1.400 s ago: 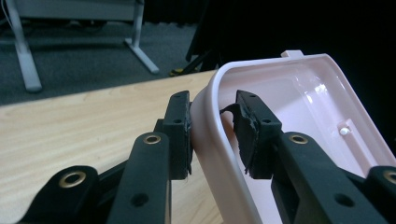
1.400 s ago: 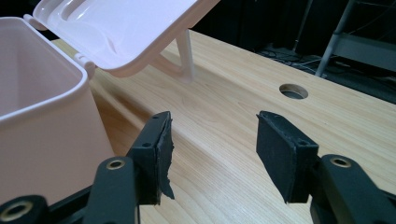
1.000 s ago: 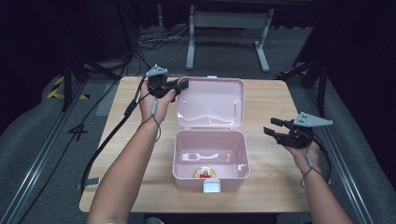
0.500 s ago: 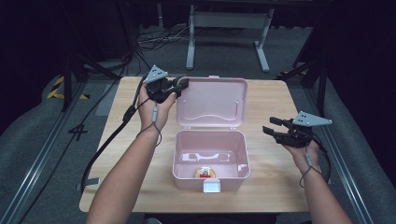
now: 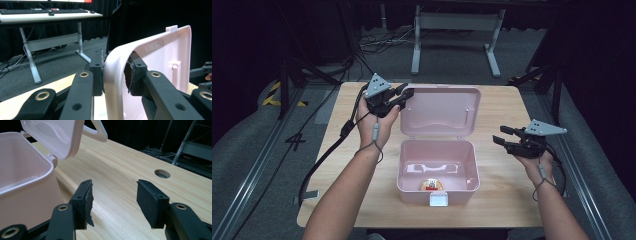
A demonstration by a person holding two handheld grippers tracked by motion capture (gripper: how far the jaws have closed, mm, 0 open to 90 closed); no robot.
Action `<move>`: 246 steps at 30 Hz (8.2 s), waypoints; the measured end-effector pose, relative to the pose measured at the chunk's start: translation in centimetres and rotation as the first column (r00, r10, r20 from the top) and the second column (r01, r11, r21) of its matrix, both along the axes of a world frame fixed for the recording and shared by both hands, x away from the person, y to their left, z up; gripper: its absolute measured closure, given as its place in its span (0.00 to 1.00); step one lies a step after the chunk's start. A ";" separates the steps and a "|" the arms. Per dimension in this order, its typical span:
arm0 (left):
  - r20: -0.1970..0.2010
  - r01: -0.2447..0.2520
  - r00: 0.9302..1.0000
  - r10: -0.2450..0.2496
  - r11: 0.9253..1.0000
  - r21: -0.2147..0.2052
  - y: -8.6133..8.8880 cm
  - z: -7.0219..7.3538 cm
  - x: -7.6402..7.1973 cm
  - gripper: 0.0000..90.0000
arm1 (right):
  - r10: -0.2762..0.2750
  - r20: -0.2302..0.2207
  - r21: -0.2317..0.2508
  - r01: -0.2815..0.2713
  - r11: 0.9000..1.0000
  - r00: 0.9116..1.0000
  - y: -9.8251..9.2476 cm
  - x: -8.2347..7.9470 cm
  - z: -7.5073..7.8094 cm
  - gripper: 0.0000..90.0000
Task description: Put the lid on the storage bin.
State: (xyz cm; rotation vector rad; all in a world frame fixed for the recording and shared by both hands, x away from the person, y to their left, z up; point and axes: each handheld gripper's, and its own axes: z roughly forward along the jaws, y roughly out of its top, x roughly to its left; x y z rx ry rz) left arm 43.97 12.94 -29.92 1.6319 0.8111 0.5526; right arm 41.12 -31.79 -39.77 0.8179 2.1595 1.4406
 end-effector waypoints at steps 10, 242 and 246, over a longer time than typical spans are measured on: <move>0.029 -0.009 1.000 0.009 1.000 0.010 -0.1 0.5 -2.3 0.79 | 0.050 0.005 -0.017 -0.050 0.999 0.999 1.1 -1.1 0.6 0.59; -0.156 -0.203 0.956 0.248 0.944 0.259 14.5 -11.3 -9.2 0.36 | -0.173 -0.025 -0.036 0.172 0.984 0.985 -2.7 0.0 2.4 0.43; -0.155 -0.212 0.953 0.261 0.938 0.275 14.8 -11.5 -8.8 0.35 | -0.194 -0.055 -0.022 0.193 0.981 0.980 -3.8 0.4 1.4 0.40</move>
